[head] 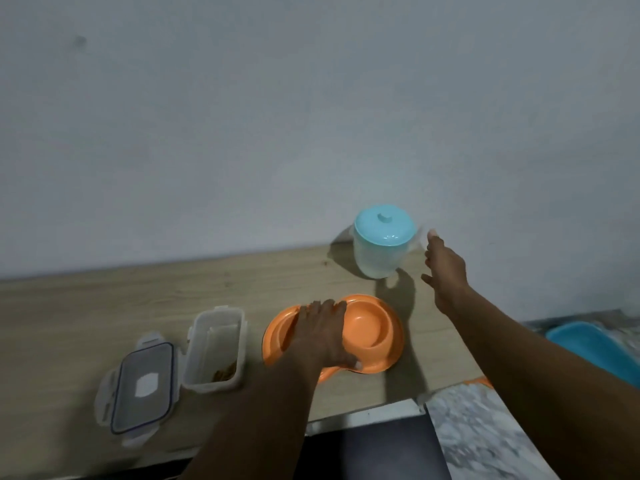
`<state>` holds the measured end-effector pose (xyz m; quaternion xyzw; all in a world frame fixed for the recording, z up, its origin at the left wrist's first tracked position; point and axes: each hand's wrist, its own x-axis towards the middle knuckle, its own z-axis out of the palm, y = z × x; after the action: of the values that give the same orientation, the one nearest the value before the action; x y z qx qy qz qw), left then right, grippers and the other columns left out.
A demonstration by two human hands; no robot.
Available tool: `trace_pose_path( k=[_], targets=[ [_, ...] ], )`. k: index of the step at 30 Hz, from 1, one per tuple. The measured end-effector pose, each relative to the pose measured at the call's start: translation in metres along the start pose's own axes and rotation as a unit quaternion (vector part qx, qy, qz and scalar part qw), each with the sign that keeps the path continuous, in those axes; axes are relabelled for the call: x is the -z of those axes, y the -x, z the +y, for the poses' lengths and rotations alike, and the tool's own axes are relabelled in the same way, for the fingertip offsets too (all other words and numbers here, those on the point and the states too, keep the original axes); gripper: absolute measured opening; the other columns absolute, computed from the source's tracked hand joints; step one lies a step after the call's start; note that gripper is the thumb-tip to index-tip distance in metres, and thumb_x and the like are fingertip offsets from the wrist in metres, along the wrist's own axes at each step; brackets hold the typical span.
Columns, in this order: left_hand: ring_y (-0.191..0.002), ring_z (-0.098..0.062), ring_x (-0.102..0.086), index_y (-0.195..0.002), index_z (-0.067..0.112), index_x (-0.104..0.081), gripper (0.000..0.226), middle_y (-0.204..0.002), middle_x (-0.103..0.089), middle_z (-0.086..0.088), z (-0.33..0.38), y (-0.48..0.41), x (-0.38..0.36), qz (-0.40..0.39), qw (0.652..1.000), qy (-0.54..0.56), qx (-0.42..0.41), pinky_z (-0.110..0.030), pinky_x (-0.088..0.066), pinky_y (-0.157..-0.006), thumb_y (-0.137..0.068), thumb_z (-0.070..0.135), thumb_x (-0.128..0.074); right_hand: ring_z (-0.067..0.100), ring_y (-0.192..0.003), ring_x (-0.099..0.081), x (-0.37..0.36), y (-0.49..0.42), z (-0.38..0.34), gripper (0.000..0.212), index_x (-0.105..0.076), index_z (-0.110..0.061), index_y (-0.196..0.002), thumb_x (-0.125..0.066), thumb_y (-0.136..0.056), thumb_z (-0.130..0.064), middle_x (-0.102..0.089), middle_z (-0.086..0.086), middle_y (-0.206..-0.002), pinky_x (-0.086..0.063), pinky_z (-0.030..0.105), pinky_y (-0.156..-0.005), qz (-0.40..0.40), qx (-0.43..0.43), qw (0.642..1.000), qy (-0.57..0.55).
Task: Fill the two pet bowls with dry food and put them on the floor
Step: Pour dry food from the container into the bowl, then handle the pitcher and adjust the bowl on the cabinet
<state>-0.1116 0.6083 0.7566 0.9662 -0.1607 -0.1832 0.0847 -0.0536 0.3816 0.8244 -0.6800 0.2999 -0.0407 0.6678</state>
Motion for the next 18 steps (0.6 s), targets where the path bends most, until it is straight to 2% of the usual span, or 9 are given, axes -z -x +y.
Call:
trace_pose_path(
  k=[3,5,7,10,14,16,18],
  targets=[
    [-0.144,-0.029,-0.028,-0.154,0.027,-0.014,0.124,-0.157,-0.031,-0.005,-0.004,-0.013,-0.001,-0.017,1.0,0.026,0.004,-0.058,-0.01,-0.119,-0.057,0.064,-0.081,0.023,-0.119,-0.051,-0.006,-0.017,-0.004,0.068,-0.045,-0.018,-0.147,-0.047,-0.095,-0.063,-0.052,0.003,-0.145,-0.043,0.04,-0.103,-0.024,-0.015,0.999,-0.015],
    [-0.144,-0.028,-0.031,-0.154,0.028,-0.018,0.123,-0.155,-0.034,-0.004,-0.006,-0.018,0.0,-0.016,0.999,0.048,0.0,-0.059,-0.011,-0.119,-0.055,0.063,-0.083,0.024,-0.132,-0.048,-0.013,-0.026,-0.004,0.071,-0.044,-0.018,-0.148,-0.047,-0.094,-0.064,-0.048,0.004,-0.151,-0.04,0.042,-0.111,-0.039,-0.022,0.999,-0.02],
    [-0.143,-0.027,-0.031,-0.153,0.029,-0.02,0.123,-0.155,-0.035,-0.004,-0.008,-0.02,-0.001,-0.011,0.998,0.055,-0.003,-0.06,-0.012,-0.119,-0.054,0.064,-0.083,0.022,-0.127,-0.05,-0.021,-0.032,-0.002,0.07,-0.045,-0.018,-0.147,-0.049,-0.094,-0.063,-0.053,0.002,-0.144,-0.043,0.038,-0.106,-0.052,-0.025,0.998,-0.03],
    [-0.144,-0.027,-0.031,-0.153,0.029,-0.02,0.122,-0.155,-0.035,-0.004,-0.011,-0.022,-0.005,-0.011,0.998,0.057,-0.007,-0.06,-0.011,-0.119,-0.055,0.063,-0.084,0.017,-0.111,-0.053,-0.033,-0.039,-0.002,0.061,-0.054,-0.019,-0.138,-0.054,-0.093,-0.061,-0.058,-0.005,-0.12,-0.045,0.033,-0.092,-0.044,-0.018,0.998,-0.048],
    [-0.145,-0.025,-0.03,-0.154,0.028,-0.018,0.122,-0.156,-0.034,-0.004,-0.013,-0.02,-0.007,0.0,0.998,0.06,-0.015,-0.058,-0.009,-0.12,-0.057,0.063,-0.083,0.017,-0.107,-0.062,-0.045,-0.047,-0.001,0.04,-0.062,-0.029,-0.103,-0.06,-0.086,-0.065,-0.068,-0.004,-0.116,-0.052,0.034,-0.091,-0.035,-0.015,0.997,-0.065],
    [-0.145,-0.026,-0.029,-0.155,0.027,-0.018,0.123,-0.156,-0.033,-0.005,-0.012,-0.019,-0.006,-0.004,0.998,0.055,-0.013,-0.058,-0.009,-0.12,-0.057,0.063,-0.082,0.016,-0.105,-0.063,-0.048,-0.051,0.0,0.041,-0.062,-0.03,-0.103,-0.063,-0.082,-0.066,-0.069,-0.004,-0.115,-0.052,0.034,-0.09,-0.038,-0.02,0.996,-0.079],
    [-0.145,-0.026,-0.029,-0.155,0.026,-0.018,0.124,-0.156,-0.033,-0.005,-0.011,-0.02,-0.006,-0.002,0.999,0.052,-0.014,-0.057,-0.01,-0.12,-0.056,0.064,-0.082,0.017,-0.105,-0.064,-0.049,-0.056,-0.002,0.052,-0.064,-0.026,-0.111,-0.065,-0.079,-0.067,-0.07,-0.003,-0.114,-0.052,0.036,-0.092,-0.057,-0.035,0.994,-0.091]
  ],
)
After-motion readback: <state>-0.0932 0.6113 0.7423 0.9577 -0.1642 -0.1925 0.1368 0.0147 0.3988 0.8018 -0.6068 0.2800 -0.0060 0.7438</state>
